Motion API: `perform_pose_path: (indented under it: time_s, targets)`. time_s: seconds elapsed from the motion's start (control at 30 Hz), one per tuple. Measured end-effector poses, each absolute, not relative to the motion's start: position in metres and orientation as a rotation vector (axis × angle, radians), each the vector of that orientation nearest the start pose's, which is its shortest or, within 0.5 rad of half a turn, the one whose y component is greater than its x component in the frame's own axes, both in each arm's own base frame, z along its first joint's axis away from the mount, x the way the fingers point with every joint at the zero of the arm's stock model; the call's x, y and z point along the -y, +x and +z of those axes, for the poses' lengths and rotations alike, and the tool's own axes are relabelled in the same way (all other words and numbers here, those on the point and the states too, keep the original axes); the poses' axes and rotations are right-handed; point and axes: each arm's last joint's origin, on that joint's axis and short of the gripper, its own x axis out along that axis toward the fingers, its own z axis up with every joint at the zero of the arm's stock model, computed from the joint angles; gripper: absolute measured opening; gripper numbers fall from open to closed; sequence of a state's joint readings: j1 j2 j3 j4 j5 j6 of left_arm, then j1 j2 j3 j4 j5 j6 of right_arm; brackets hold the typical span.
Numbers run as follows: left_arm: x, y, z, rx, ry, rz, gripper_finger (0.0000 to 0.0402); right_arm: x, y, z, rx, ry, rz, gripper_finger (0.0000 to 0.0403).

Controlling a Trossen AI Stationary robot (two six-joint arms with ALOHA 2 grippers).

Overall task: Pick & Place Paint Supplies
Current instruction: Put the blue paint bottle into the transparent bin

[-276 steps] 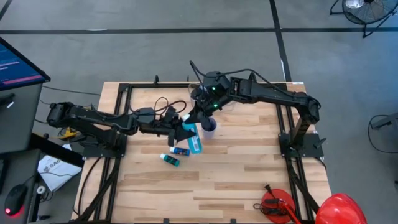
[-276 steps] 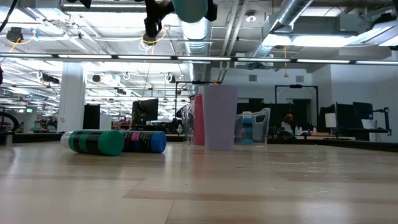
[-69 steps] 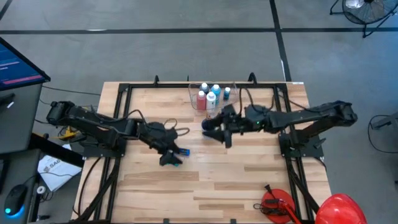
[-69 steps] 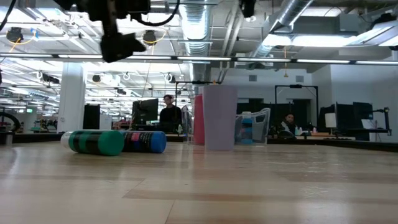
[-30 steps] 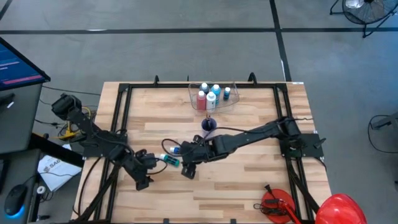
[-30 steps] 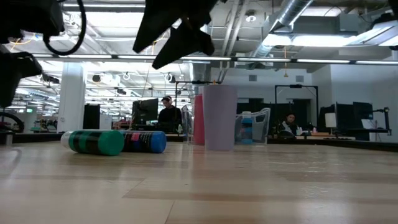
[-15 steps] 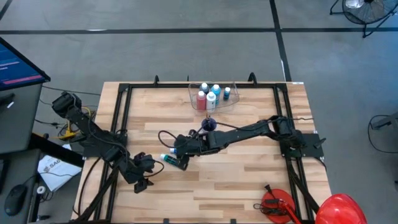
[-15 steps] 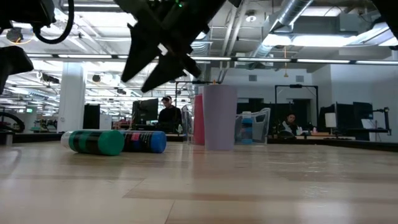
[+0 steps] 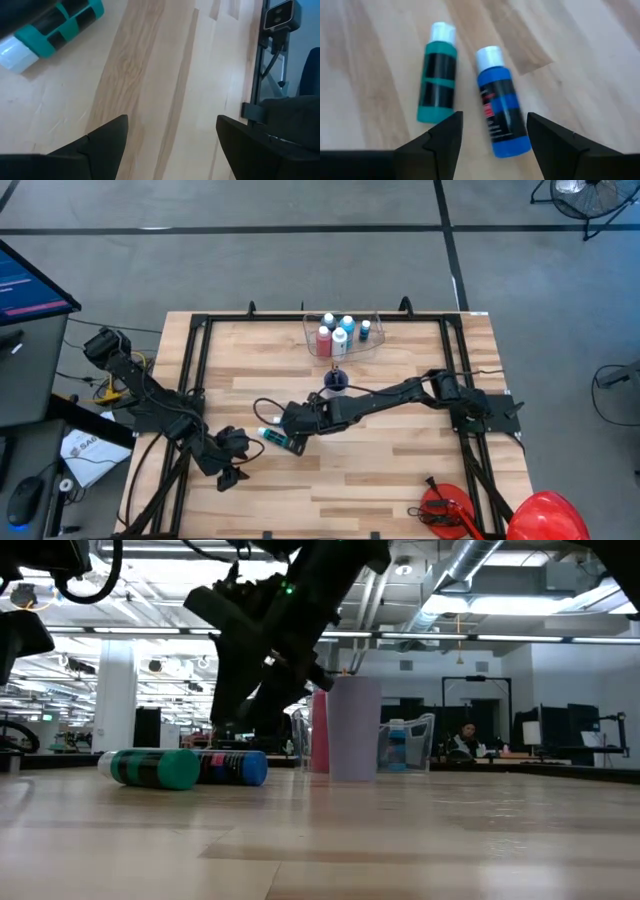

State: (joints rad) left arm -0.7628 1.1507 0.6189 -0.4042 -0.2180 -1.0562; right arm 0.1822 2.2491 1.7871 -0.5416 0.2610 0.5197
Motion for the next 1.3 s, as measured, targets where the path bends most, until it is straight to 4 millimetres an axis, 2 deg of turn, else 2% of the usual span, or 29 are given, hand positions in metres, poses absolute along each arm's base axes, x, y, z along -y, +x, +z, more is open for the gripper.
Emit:
perform_pose_path:
  time_s: [0.23, 0.53, 1.3]
  targets:
    - [0.142, 0.158, 0.196, -0.953, -0.532, -0.008, 0.0295, -0.071, 0.478, 0.174, -0.904, 0.239, -0.383, 0.0211]
    - [0.141, 0.159, 0.196, -0.930, -0.530, 0.003, 0.0295, -0.063, 0.475, 0.166, -0.954, 0.172, -0.334, 0.0212]
    - [0.141, 0.159, 0.197, -0.909, -0.523, 0.018, 0.0295, -0.065, 0.473, 0.162, -0.977, 0.168, -0.301, 0.0209]
